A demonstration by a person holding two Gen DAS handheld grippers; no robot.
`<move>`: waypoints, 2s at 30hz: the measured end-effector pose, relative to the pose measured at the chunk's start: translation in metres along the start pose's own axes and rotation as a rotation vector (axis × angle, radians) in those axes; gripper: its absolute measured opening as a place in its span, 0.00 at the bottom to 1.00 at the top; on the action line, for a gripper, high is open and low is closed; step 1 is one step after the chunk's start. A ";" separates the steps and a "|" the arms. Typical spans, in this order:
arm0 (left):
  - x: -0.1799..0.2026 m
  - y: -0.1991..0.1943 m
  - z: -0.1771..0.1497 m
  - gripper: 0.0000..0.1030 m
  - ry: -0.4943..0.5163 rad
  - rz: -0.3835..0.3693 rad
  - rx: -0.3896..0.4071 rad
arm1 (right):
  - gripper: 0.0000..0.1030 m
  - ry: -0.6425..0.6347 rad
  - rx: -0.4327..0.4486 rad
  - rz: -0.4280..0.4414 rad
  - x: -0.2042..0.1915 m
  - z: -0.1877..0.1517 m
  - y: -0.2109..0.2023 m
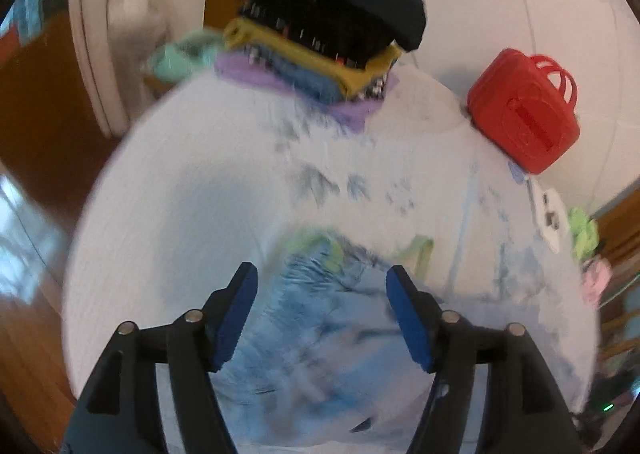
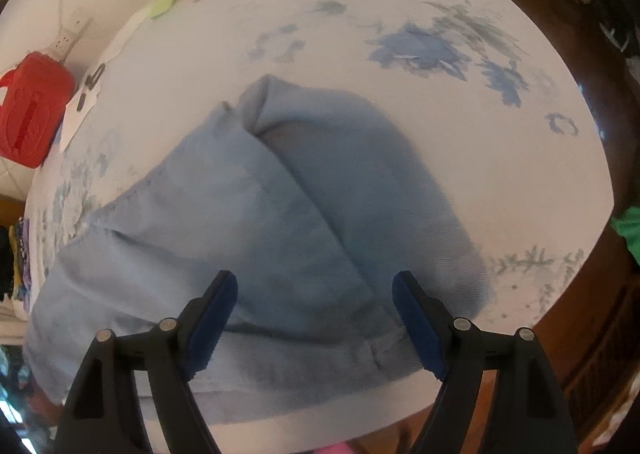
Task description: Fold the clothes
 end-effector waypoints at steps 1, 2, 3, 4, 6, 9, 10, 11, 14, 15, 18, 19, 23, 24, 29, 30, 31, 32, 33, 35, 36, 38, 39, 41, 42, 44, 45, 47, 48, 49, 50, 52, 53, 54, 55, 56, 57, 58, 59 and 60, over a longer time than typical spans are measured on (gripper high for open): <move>0.003 0.000 0.001 0.64 0.028 0.027 0.000 | 0.76 -0.008 0.000 -0.007 -0.004 0.000 0.002; 0.007 0.000 0.003 0.64 0.054 0.052 -0.001 | 0.75 -0.023 -0.004 -0.029 -0.009 -0.001 0.005; 0.010 -0.001 0.004 0.64 0.080 0.077 -0.003 | 0.71 -0.041 -0.008 -0.054 -0.015 -0.003 0.007; 0.012 0.002 0.003 0.64 0.096 0.090 -0.008 | 0.68 -0.076 -0.009 -0.104 -0.021 -0.004 0.009; 0.013 0.014 -0.004 0.64 0.118 0.112 -0.031 | 0.15 -0.139 0.016 -0.173 -0.031 -0.002 0.006; 0.012 0.042 -0.023 0.64 0.136 0.140 -0.110 | 0.05 -0.197 0.073 -0.210 -0.044 0.000 -0.009; 0.012 0.051 -0.031 0.64 0.148 0.162 -0.131 | 0.05 -0.206 0.110 -0.218 -0.045 0.001 -0.022; 0.013 0.058 -0.038 0.64 0.168 0.178 -0.145 | 0.05 -0.195 0.156 -0.228 -0.041 0.001 -0.038; 0.017 0.076 -0.054 0.64 0.213 0.215 -0.177 | 0.05 -0.142 0.240 -0.249 -0.024 0.001 -0.075; 0.018 0.081 -0.056 0.64 0.224 0.233 -0.181 | 0.05 -0.113 0.241 -0.251 -0.016 0.001 -0.079; 0.020 0.090 -0.059 0.65 0.236 0.261 -0.181 | 0.08 -0.051 0.164 -0.225 0.008 -0.006 -0.062; 0.021 0.090 -0.057 0.65 0.232 0.266 -0.185 | 0.17 -0.046 0.134 -0.214 0.012 -0.008 -0.052; 0.027 0.077 -0.048 0.64 0.241 0.277 -0.152 | 0.39 -0.002 0.171 -0.192 0.029 -0.015 -0.053; 0.029 0.071 -0.045 0.64 0.240 0.272 -0.135 | 0.46 0.020 0.215 -0.158 0.030 -0.013 -0.063; 0.050 0.038 -0.039 0.64 0.270 0.242 -0.056 | 0.62 0.090 0.265 -0.088 0.043 -0.010 -0.086; 0.061 0.031 -0.040 0.64 0.295 0.221 -0.044 | 0.62 0.105 0.260 -0.065 0.045 -0.013 -0.086; 0.076 0.026 -0.043 0.64 0.327 0.189 -0.037 | 0.62 0.120 0.255 -0.042 0.047 -0.016 -0.086; 0.091 0.020 -0.045 0.64 0.359 0.157 -0.031 | 0.62 0.135 0.250 -0.018 0.050 -0.018 -0.085; 0.106 0.015 -0.048 0.64 0.391 0.124 -0.025 | 0.62 0.148 0.245 0.005 0.052 -0.021 -0.085; 0.151 0.006 -0.062 0.64 0.474 0.049 -0.023 | 0.62 0.160 0.234 0.055 0.052 -0.029 -0.076; 0.183 0.004 -0.072 0.64 0.531 0.005 -0.025 | 0.62 0.167 0.230 0.085 0.052 -0.032 -0.073; 0.236 0.004 -0.092 0.64 0.625 -0.073 -0.042 | 0.62 0.159 0.214 0.133 0.046 -0.037 -0.067; 0.265 0.005 -0.105 0.64 0.679 -0.116 -0.053 | 0.62 0.155 0.206 0.156 0.043 -0.040 -0.064; 0.330 0.010 -0.139 0.64 0.802 -0.209 -0.080 | 0.65 0.166 0.204 0.177 0.041 -0.046 -0.059; 0.361 0.014 -0.155 0.64 0.860 -0.254 -0.097 | 0.71 0.179 0.206 0.186 0.041 -0.048 -0.057; 0.425 0.022 -0.195 0.64 0.958 -0.371 -0.166 | 0.74 0.208 0.213 0.204 0.042 -0.054 -0.054; 0.455 0.024 -0.216 0.64 1.009 -0.430 -0.199 | 0.74 0.242 0.239 0.218 0.045 -0.059 -0.057; 0.510 0.028 -0.259 0.64 1.110 -0.531 -0.260 | 0.69 0.304 0.285 0.227 0.049 -0.067 -0.063; 0.533 0.029 -0.282 0.64 1.159 -0.574 -0.283 | 0.52 0.332 0.299 0.219 0.050 -0.070 -0.065; 0.557 0.030 -0.306 0.64 1.207 -0.617 -0.306 | 0.42 0.349 0.307 0.215 0.051 -0.070 -0.065; 0.577 0.032 -0.326 0.61 1.240 -0.648 -0.326 | 0.25 0.366 0.315 0.211 0.052 -0.070 -0.065; 0.612 0.035 -0.362 0.55 1.293 -0.693 -0.364 | 0.20 0.382 0.331 0.201 0.052 -0.067 -0.065; 0.626 0.037 -0.378 0.54 1.314 -0.707 -0.380 | 0.20 0.386 0.333 0.199 0.052 -0.064 -0.065; 0.641 0.038 -0.395 0.54 1.335 -0.721 -0.397 | 0.20 0.395 0.332 0.198 0.052 -0.061 -0.065; 0.652 0.041 -0.408 0.54 1.348 -0.731 -0.420 | 0.20 0.404 0.322 0.189 0.054 -0.057 -0.062; 0.663 0.043 -0.422 0.54 1.361 -0.741 -0.443 | 0.20 0.406 0.313 0.184 0.055 -0.054 -0.060; 0.672 0.045 -0.435 0.54 1.374 -0.748 -0.474 | 0.20 0.406 0.303 0.180 0.055 -0.052 -0.057; 0.681 0.049 -0.447 0.54 1.391 -0.746 -0.489 | 0.20 0.397 0.286 0.162 0.054 -0.050 -0.052; 0.688 0.055 -0.459 0.54 1.414 -0.736 -0.500 | 0.20 0.389 0.268 0.143 0.054 -0.049 -0.048; 0.695 0.061 -0.470 0.54 1.437 -0.725 -0.510 | 0.20 0.378 0.248 0.122 0.052 -0.048 -0.043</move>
Point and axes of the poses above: each gripper's, at about its wrist camera, not at the fingertips, and y roughly the way its jaws point, x to its right, z to its top, the point moved 3 cm from there along y, roughly the way its jaws point, and after that the axes turned 6 degrees about -y, right-handed, at the moved point
